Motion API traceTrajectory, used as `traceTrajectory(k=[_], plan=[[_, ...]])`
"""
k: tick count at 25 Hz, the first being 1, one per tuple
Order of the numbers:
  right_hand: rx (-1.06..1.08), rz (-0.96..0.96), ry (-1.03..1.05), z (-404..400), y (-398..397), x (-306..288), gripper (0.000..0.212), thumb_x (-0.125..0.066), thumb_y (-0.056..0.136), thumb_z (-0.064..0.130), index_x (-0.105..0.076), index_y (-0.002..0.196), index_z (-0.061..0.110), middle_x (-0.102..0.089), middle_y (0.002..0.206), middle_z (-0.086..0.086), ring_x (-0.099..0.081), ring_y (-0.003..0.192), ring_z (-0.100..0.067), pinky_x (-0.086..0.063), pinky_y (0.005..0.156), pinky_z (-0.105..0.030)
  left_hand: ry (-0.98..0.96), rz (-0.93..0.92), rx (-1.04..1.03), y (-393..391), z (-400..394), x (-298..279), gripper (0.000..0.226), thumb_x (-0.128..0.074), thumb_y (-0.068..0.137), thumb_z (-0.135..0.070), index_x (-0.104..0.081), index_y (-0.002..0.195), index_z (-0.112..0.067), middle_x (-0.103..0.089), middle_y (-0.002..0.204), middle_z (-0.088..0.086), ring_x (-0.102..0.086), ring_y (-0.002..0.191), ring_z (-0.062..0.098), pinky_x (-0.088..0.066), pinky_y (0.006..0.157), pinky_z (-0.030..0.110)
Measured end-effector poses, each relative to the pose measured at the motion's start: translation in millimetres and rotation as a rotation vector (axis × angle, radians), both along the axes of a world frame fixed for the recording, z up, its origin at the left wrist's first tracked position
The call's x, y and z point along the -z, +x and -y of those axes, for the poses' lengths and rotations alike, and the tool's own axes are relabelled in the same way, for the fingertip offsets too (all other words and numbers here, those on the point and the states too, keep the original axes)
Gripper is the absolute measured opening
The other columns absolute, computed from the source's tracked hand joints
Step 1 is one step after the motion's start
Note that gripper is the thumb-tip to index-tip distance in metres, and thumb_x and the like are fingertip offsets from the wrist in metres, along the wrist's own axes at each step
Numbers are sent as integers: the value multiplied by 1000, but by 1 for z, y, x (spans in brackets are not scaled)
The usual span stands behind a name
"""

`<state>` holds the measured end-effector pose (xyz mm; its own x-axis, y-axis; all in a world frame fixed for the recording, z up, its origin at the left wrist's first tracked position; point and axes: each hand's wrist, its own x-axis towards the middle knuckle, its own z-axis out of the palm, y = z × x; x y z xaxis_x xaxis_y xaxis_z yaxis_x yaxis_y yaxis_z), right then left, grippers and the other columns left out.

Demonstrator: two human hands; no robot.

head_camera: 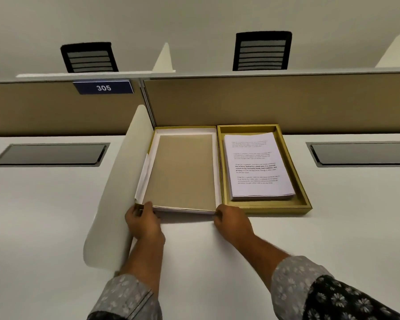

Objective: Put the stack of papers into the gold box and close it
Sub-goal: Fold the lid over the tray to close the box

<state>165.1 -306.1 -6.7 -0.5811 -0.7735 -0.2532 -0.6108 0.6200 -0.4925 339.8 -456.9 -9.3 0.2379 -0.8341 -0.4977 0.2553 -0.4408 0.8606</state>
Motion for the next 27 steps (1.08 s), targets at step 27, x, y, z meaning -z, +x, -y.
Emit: traceTrajectory(k=[27], plan=[[592,1004,-838,-57,-109,-137,26,-66,102,26,-65,126,15,-73,124,-10,-70,117,-30,-61,99,-52,-622,732,1110,-129,-105,-33,87,-87,79,-52,-47,153,-31,-55,149,0,-59,133,25,-52,103,30]])
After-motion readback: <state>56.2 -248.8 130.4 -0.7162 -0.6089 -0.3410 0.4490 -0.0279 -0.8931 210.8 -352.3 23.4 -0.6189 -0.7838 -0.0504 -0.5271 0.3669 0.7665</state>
